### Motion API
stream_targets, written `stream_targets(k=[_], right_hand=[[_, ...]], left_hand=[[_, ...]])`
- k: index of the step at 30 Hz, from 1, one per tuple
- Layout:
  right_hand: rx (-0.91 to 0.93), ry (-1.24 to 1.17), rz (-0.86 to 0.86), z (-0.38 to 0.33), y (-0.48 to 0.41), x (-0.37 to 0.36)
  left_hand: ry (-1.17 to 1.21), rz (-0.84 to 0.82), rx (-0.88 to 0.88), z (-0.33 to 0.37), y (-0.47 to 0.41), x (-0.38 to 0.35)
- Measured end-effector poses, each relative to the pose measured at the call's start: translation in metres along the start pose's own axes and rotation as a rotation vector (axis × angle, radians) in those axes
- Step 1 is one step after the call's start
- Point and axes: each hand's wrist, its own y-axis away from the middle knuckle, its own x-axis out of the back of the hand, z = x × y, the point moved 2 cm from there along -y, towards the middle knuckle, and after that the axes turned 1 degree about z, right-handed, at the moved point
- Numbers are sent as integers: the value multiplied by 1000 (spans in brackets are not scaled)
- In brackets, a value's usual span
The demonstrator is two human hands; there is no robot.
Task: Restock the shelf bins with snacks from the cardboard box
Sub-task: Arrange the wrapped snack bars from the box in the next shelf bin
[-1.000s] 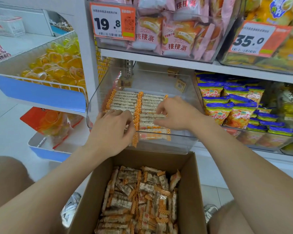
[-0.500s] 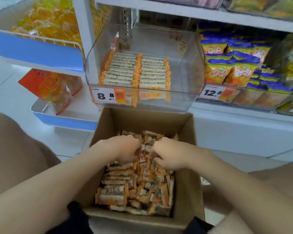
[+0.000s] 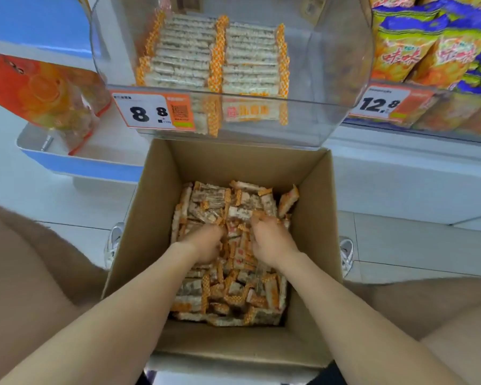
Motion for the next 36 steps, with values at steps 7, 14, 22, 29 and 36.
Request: stream_targets(k=[7,14,22,29,36], right_hand=[[-200,-122,-132,28,-13,-15],[-244,-140,-97,21,-13,-10],[-263,-447,201,20,-5,39],[-202,-708,51,16,12,73],[-15,-610,226,0,41,101]], left_hand=[[-17,-120,-42,27,-26,-42],[14,-109,-14,23,-23,-39],[613,75,59,4,4,5],[780,220,-22,1,37,48],[1027,200,-121,10,74,86]])
